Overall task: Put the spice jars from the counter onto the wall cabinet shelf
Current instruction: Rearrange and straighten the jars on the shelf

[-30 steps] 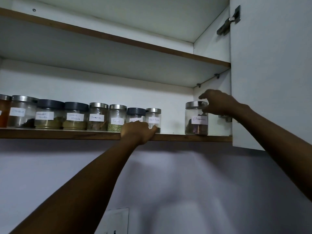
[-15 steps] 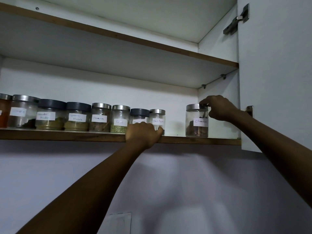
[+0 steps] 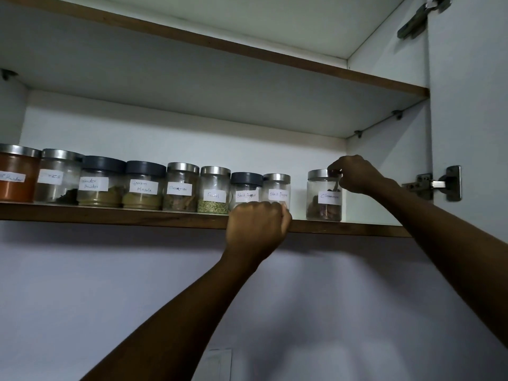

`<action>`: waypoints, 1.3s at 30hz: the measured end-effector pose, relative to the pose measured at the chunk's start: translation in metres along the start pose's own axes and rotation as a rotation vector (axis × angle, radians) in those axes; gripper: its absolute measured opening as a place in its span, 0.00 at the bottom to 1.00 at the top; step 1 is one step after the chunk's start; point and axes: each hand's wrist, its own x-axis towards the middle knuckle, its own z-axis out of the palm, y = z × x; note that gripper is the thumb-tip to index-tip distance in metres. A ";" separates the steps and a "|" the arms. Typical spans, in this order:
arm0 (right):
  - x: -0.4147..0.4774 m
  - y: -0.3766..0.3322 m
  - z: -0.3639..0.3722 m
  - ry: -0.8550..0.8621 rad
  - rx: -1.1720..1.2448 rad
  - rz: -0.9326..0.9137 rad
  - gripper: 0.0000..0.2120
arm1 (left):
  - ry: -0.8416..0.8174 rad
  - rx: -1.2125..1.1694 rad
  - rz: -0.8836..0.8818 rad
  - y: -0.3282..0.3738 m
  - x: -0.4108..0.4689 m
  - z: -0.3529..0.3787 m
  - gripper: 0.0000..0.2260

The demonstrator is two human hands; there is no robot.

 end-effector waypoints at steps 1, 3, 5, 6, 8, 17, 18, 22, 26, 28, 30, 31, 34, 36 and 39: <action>0.005 -0.001 0.005 -0.003 0.007 0.005 0.11 | 0.015 0.003 0.013 -0.001 -0.001 0.002 0.17; 0.013 -0.003 0.014 -0.013 0.008 0.016 0.09 | 0.036 -0.003 0.030 -0.001 -0.001 0.003 0.17; 0.020 -0.005 0.022 -0.018 0.013 0.026 0.09 | 0.064 -0.006 0.041 -0.001 0.000 0.004 0.17; 0.024 -0.006 0.026 -0.020 0.017 0.030 0.10 | 0.077 -0.005 0.045 -0.001 0.000 0.005 0.18; 0.030 -0.006 0.033 -0.023 0.019 0.038 0.10 | 0.108 -0.003 0.048 -0.001 0.000 0.007 0.20; 0.044 -0.011 0.051 -0.036 0.036 0.059 0.11 | 0.177 -0.033 0.083 -0.002 -0.002 0.011 0.20; 0.046 -0.011 0.053 -0.036 0.041 0.065 0.11 | 0.183 -0.036 0.086 -0.002 -0.002 0.012 0.20; 0.052 -0.012 0.061 -0.046 0.046 0.082 0.12 | 0.201 -0.039 0.091 -0.002 -0.003 0.013 0.20; 0.061 -0.012 0.068 -0.085 0.039 0.091 0.11 | 0.215 -0.032 0.098 -0.003 -0.003 0.014 0.19; 0.064 -0.013 0.071 -0.116 0.023 0.094 0.11 | 0.216 -0.037 0.106 -0.003 -0.003 0.015 0.19; 0.065 -0.013 0.073 -0.142 0.019 0.099 0.12 | 0.218 -0.038 0.111 -0.003 -0.003 0.015 0.19; 0.065 -0.013 0.074 -0.150 0.023 0.101 0.12 | 0.222 -0.033 0.113 -0.004 -0.003 0.016 0.19; 0.061 -0.013 0.075 -0.172 0.036 0.108 0.13 | 0.224 -0.022 0.110 -0.004 -0.002 0.015 0.19; 0.058 -0.013 0.077 -0.182 0.035 0.115 0.14 | 0.217 -0.022 0.106 -0.004 -0.002 0.014 0.19; 0.054 -0.010 0.082 -0.216 0.082 0.127 0.16 | 0.199 -0.028 0.107 -0.003 -0.003 0.014 0.19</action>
